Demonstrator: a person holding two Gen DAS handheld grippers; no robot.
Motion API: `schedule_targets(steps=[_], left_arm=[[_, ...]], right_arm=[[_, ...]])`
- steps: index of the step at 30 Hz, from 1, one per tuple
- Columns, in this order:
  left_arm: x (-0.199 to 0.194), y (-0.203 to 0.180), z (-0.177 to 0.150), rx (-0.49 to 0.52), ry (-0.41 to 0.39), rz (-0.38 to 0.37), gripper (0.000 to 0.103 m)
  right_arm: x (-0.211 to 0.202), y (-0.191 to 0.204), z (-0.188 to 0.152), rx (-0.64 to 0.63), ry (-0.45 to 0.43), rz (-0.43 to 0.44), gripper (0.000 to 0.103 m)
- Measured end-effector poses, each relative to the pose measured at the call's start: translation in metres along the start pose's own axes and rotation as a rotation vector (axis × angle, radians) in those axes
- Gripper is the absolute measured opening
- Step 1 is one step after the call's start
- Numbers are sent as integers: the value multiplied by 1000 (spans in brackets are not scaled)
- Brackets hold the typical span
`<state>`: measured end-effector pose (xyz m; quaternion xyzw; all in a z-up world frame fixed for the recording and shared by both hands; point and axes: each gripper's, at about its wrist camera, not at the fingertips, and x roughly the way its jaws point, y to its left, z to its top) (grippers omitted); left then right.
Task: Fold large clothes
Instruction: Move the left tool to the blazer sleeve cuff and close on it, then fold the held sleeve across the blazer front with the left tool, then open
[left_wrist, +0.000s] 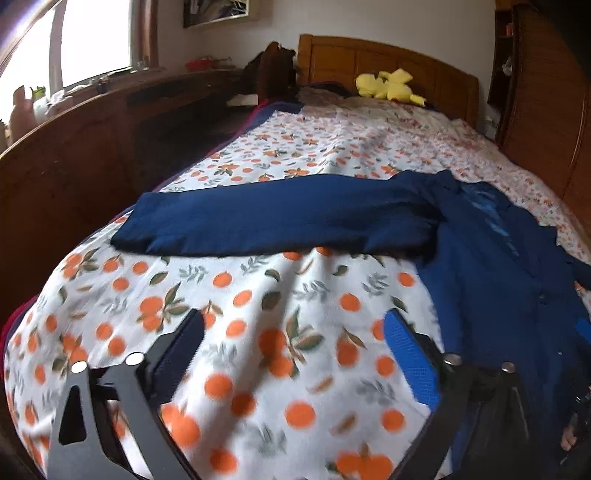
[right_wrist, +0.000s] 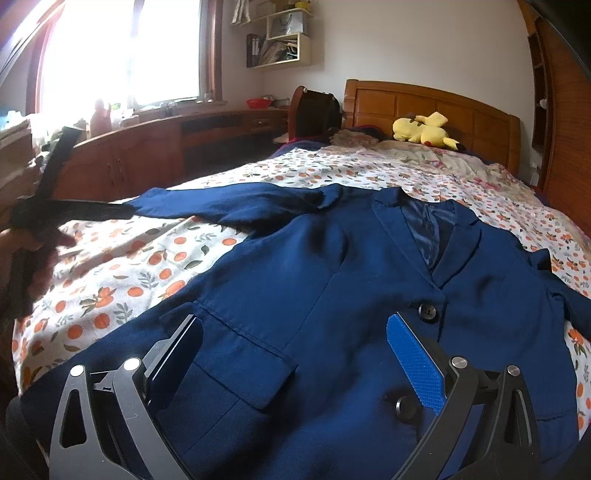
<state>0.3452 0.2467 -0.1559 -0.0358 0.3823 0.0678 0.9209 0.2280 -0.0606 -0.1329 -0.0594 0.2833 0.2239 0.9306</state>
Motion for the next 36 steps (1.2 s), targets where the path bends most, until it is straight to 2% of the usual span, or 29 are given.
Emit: schedule_targets(steps=[2, 8, 14, 18, 23, 25, 27, 28, 30, 33, 36], left_arm=[[19, 5, 9, -4, 19, 14, 89], [69, 28, 32, -68, 70, 37, 69], [109, 55, 48, -180, 124, 58, 68], [131, 79, 52, -319, 172, 34, 63], [143, 92, 57, -401, 176, 27, 60], [147, 93, 63, -408, 174, 56, 45], [151, 93, 66, -409, 181, 88, 11], [151, 94, 68, -417, 180, 89, 4], [147, 90, 75, -410, 166, 87, 1], [131, 68, 89, -320, 123, 120, 0], [105, 40, 104, -250, 70, 115, 0]], right_arm=[[0, -1, 0, -3, 0, 0, 97], [1, -4, -1, 11, 8, 10, 97], [1, -6, 0, 19, 11, 16, 97], [1, -6, 1, 21, 11, 18, 97], [1, -6, 1, 21, 11, 18, 97], [1, -7, 1, 21, 10, 18, 97], [0, -6, 1, 22, 8, 18, 97], [0, -6, 1, 22, 7, 18, 97], [-2, -6, 2, 23, 4, 19, 97], [-6, -8, 4, 33, 1, 23, 97], [-14, -13, 7, 43, -8, 18, 97]])
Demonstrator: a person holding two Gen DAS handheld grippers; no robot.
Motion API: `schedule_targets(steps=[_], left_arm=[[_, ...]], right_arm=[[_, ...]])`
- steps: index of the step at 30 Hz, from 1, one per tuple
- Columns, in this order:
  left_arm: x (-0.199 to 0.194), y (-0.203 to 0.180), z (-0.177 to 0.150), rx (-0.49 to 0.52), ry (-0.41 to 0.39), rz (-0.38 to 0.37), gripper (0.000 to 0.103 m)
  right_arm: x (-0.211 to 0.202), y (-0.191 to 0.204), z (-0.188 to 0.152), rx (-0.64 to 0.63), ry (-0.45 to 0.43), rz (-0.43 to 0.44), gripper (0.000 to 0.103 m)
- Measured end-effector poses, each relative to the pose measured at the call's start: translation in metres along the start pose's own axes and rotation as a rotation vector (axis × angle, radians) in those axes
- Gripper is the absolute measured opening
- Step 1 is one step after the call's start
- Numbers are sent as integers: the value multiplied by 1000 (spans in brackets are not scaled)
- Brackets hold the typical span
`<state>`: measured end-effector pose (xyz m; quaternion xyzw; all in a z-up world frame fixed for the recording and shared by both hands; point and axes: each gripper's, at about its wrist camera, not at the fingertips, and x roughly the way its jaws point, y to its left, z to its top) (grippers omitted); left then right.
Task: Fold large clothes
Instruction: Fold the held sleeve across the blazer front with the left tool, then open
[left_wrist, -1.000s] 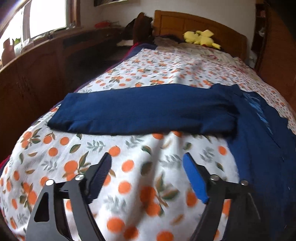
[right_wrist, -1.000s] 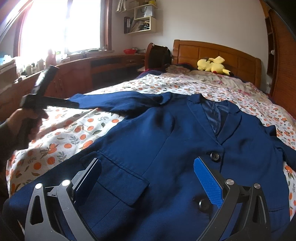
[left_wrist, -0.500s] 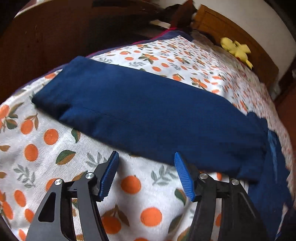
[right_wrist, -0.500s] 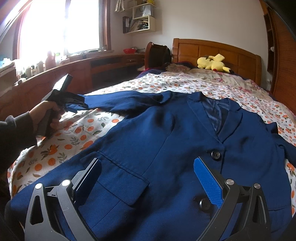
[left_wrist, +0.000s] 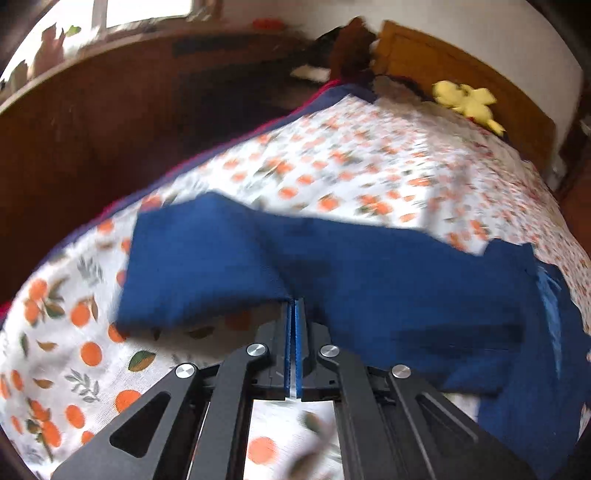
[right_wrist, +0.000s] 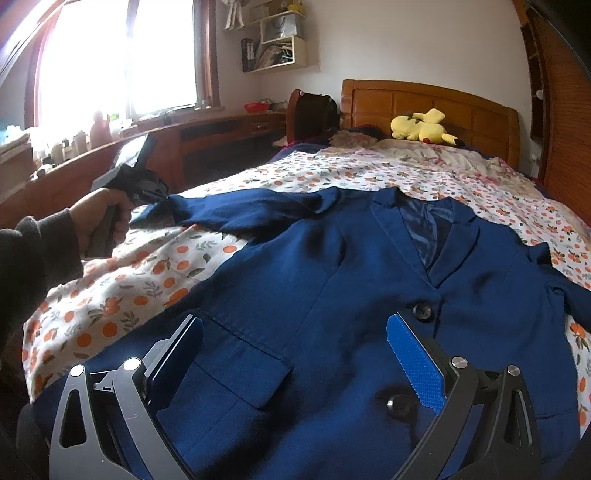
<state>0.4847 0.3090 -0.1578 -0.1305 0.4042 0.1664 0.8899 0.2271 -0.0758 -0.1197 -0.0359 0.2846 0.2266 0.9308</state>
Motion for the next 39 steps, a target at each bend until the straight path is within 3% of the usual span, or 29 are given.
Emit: schedule_targets(steps=[8, 20, 28, 38, 39], left_arm=[[-79, -90, -8, 164, -86, -94, 0], [-168, -237, -60, 413, -167, -207, 0], [-178, -274, -116, 499, -148, -239, 1], [-167, -271, -180, 553, -118, -267, 5], [-167, -269, -185, 548, -112, -275, 10]], right_arm=[[-41, -21, 7, 15, -54, -51, 97], [-91, -80, -5, 73, -95, -154, 97], [-108, -101, -8, 99, -114, -171, 97], [-114, -105, -9, 106, -125, -161, 97], [-114, -105, -8, 106, -124, -160, 97]])
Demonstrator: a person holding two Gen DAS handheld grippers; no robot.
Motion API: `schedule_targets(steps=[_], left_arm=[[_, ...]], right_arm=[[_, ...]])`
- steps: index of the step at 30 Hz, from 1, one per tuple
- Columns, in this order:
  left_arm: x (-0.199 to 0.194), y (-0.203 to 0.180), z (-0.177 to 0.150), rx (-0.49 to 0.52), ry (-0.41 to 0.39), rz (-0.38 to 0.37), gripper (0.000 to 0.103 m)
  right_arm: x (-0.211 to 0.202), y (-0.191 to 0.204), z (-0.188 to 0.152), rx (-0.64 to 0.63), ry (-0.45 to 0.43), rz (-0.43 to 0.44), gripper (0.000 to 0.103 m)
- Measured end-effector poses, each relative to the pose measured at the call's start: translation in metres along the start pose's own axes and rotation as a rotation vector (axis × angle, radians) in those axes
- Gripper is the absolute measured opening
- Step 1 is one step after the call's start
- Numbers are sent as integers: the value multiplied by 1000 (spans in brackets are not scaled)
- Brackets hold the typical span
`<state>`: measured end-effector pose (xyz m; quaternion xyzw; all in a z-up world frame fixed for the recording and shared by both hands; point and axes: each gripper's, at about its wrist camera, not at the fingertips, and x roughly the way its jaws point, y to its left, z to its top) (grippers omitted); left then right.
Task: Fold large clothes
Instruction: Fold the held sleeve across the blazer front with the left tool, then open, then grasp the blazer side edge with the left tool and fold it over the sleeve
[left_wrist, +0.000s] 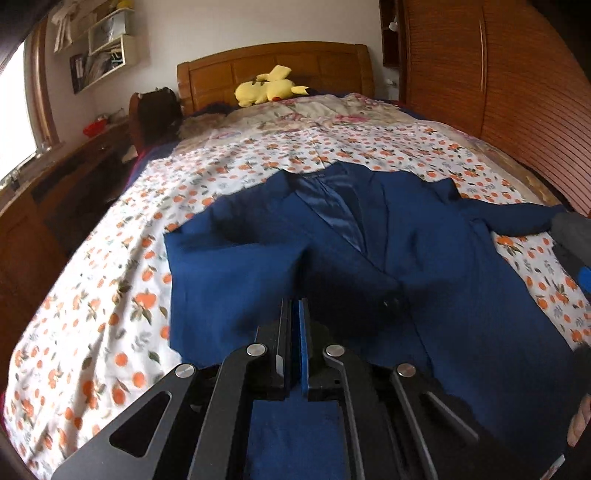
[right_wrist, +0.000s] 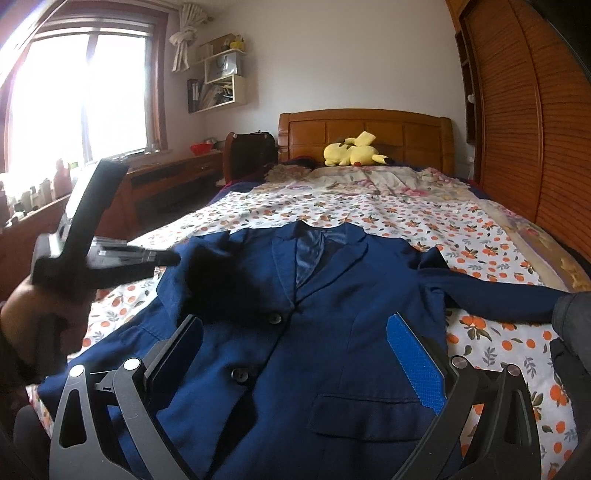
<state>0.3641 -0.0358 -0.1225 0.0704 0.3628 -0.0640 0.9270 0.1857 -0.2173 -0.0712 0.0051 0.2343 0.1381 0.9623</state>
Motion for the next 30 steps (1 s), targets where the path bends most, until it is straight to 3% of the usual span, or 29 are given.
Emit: schedule_targets(steps=[1, 3, 9, 23, 30], left_arm=[[-1, 0, -4, -2, -1, 3, 16], [-4, -1, -12, 2, -15, 5, 41], [-8, 2, -32, -4, -20, -3, 56], [26, 37, -42, -16, 28, 59, 70], [52, 39, -44, -32, 92, 27, 70]], right_arm=[[0, 0, 1, 0, 0, 1, 97], [-1, 1, 1, -1, 0, 5, 97], [2, 4, 5, -2, -4, 13, 97], [17, 11, 2, -11, 21, 15, 97], [25, 9, 1, -3, 32, 10, 97]])
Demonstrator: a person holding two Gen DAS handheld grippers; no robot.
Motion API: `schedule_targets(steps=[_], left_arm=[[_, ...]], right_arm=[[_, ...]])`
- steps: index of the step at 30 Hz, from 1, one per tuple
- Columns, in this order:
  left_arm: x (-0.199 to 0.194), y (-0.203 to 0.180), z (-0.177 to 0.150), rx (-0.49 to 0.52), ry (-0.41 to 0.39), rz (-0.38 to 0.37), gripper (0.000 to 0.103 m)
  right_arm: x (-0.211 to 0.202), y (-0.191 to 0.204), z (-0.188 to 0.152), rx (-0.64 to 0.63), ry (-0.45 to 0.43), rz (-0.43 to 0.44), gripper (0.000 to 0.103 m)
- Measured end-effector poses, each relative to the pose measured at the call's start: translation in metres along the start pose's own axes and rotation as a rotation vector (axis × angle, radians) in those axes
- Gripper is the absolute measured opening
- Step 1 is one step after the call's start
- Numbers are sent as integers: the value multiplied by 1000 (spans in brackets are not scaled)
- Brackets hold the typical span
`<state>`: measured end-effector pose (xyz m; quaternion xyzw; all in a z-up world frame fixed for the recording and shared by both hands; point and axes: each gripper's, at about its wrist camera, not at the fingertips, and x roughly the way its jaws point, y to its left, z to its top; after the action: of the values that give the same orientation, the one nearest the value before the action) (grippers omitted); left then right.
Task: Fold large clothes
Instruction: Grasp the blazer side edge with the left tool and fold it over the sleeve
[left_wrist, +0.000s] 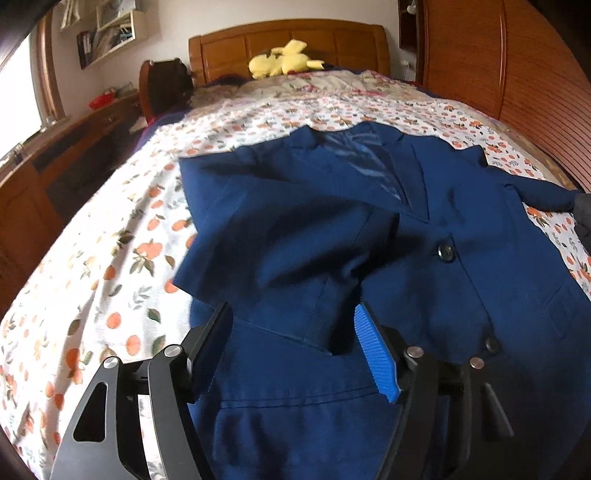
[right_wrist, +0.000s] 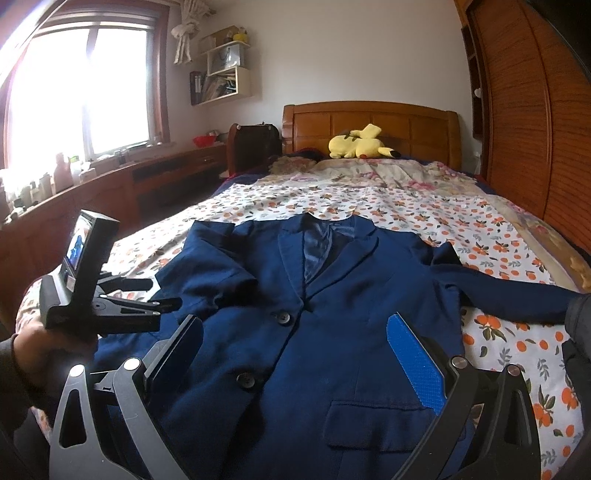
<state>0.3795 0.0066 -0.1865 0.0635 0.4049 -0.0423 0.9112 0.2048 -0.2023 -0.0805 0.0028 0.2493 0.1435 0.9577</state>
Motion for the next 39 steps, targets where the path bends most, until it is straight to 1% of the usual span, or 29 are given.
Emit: schedule_targets(steps=[6, 10, 11, 13, 15, 16, 17, 18, 20, 22, 24, 28, 30, 34, 39], left_arm=[[24, 1, 5, -17, 46, -1, 70], [41, 9, 5, -31, 77, 34, 69], [45, 11, 4, -35, 86, 33, 64], [51, 17, 2, -60, 105, -6, 56], [51, 18, 1, -70, 104, -42, 31], [50, 16, 1, -64, 106, -44, 23], [49, 14, 2, -60, 109, -48, 9], [47, 12, 3, -60, 113, -47, 4], [40, 9, 3, -48, 100, -29, 3], [22, 3, 6, -38, 54, -12, 3], [0, -4, 10, -33, 9, -19, 3], [-41, -27, 13, 7, -73, -24, 3], [-57, -38, 10, 11, -95, -43, 3], [-78, -57, 1, 34, -130, -55, 3], [-98, -60, -12, 33, -167, -54, 3]], right_arm=[[-1, 0, 0, 0, -1, 0, 97], [-2, -1, 0, 2, -3, 0, 97], [-2, -1, 0, 3, -7, -1, 97], [-4, -5, 0, 5, -13, -3, 97], [-5, -8, -1, 9, -17, -5, 97], [-5, -10, -1, 13, -18, -6, 97], [-6, -11, -2, 15, -19, -7, 97], [-6, -13, -2, 17, -18, -8, 97], [-7, -15, -3, 19, -19, -8, 97], [-8, -16, -3, 19, -21, -8, 97], [-12, -18, -3, 20, -25, -8, 97], [-17, -22, -4, 23, -30, -13, 97], [-19, -23, -4, 21, -29, -19, 97], [-20, -23, -5, 19, -25, -33, 97], [-21, -21, -5, 12, -24, -56, 97]])
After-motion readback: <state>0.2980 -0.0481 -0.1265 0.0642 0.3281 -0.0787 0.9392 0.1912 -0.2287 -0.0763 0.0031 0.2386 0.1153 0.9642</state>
